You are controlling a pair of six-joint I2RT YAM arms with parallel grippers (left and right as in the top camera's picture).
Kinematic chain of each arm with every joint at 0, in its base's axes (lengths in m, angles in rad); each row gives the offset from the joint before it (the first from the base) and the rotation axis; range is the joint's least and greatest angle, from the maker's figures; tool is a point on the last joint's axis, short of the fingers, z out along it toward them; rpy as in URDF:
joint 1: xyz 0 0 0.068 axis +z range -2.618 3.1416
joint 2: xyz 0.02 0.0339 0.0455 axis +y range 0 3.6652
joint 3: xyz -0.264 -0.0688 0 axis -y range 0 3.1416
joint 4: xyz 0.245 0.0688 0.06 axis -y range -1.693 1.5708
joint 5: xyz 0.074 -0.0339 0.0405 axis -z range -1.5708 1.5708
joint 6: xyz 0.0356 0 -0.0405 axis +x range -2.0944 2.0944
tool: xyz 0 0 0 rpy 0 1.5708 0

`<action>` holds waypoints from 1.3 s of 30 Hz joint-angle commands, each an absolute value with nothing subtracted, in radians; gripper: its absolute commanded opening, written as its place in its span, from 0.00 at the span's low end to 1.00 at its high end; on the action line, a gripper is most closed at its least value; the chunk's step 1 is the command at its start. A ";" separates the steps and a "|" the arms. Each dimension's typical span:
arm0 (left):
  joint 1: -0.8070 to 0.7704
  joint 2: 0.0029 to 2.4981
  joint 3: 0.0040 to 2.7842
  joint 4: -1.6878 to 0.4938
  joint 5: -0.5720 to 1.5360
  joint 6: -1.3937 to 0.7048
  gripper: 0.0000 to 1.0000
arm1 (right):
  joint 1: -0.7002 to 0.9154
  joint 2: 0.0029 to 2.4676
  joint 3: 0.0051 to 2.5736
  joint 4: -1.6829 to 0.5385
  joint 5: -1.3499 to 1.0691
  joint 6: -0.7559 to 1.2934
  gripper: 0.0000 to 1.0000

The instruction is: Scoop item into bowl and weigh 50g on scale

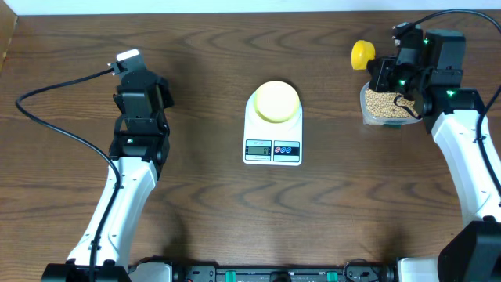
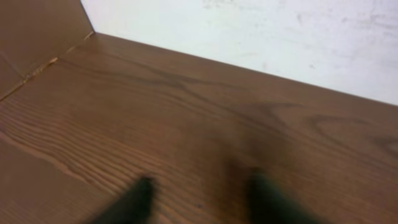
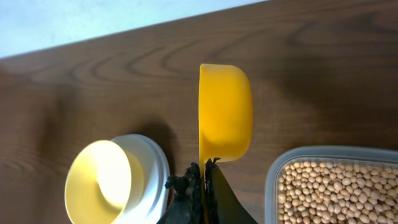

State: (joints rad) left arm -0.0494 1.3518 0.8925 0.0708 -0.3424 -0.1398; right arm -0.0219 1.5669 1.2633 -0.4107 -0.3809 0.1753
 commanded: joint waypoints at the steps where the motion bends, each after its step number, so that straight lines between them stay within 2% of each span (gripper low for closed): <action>1: -0.047 1.343 0.897 0.044 -0.357 -0.155 0.98 | -0.052 1.562 1.295 -0.408 -0.374 0.249 0.01; 5: -0.047 1.345 0.897 0.033 -0.351 -0.156 0.97 | -0.080 1.562 1.317 -0.412 -0.411 0.303 0.01; 16: -0.057 1.348 0.897 0.049 -0.349 -0.155 0.98 | -0.093 1.562 1.328 -0.418 -0.418 0.253 0.01; 22: -0.068 1.337 0.897 0.045 -0.344 -0.197 0.97 | -0.091 1.562 1.328 -0.612 -0.463 0.130 0.01; 25: -0.069 1.309 0.897 0.022 -0.178 -0.183 0.98 | -0.091 1.559 1.328 -0.687 -0.462 0.020 0.01; 30: -0.068 1.199 0.908 -0.187 0.333 0.042 0.98 | -0.091 1.502 1.328 -0.761 -0.463 0.006 0.01; 33: -0.069 1.140 0.934 -0.333 0.478 0.121 0.98 | -0.088 1.460 1.328 -0.764 -0.482 0.006 0.01; 39: -0.069 1.047 1.013 -0.613 0.604 0.257 0.98 | -0.054 1.412 1.328 -0.774 -0.500 -0.005 0.01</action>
